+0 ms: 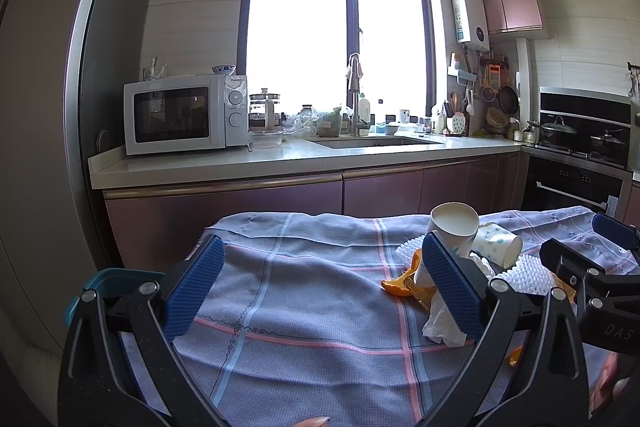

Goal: Collect trash

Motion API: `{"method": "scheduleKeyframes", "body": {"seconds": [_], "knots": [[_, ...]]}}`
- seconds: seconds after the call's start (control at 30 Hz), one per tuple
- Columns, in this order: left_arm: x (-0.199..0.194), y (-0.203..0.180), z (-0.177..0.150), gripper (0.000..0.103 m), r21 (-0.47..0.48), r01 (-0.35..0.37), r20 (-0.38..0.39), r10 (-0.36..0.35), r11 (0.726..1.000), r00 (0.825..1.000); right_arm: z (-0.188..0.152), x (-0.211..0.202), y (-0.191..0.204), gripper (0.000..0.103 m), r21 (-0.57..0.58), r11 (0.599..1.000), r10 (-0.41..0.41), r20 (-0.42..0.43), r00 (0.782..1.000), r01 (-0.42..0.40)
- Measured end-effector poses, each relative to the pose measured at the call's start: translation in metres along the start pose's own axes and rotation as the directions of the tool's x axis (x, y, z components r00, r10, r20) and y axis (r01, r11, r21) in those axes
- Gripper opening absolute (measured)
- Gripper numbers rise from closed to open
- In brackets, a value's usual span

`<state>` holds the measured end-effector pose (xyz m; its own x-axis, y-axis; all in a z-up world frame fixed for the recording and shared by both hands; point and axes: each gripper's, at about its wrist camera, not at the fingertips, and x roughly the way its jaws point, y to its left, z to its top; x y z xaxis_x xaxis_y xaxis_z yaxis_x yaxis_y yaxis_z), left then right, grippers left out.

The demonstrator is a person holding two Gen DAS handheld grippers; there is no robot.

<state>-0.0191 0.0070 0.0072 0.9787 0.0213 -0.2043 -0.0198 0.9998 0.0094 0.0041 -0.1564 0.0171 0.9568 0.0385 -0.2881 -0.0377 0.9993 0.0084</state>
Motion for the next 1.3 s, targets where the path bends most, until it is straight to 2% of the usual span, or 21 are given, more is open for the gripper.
{"method": "scheduleKeyframes", "body": {"seconds": [0.77,1.3], "knots": [[0.001,0.000,-0.001,0.097,0.000,0.003,-0.003,-0.003,1.000,1.000,0.000,0.002,0.000,0.096,0.000,1.000,0.015,-0.006,1.000,-0.015],[0.010,-0.005,-0.004,0.097,0.009,0.034,-0.043,-0.033,0.999,0.999,-0.004,0.006,-0.013,0.096,0.035,0.999,0.032,-0.043,0.999,-0.030]]}}
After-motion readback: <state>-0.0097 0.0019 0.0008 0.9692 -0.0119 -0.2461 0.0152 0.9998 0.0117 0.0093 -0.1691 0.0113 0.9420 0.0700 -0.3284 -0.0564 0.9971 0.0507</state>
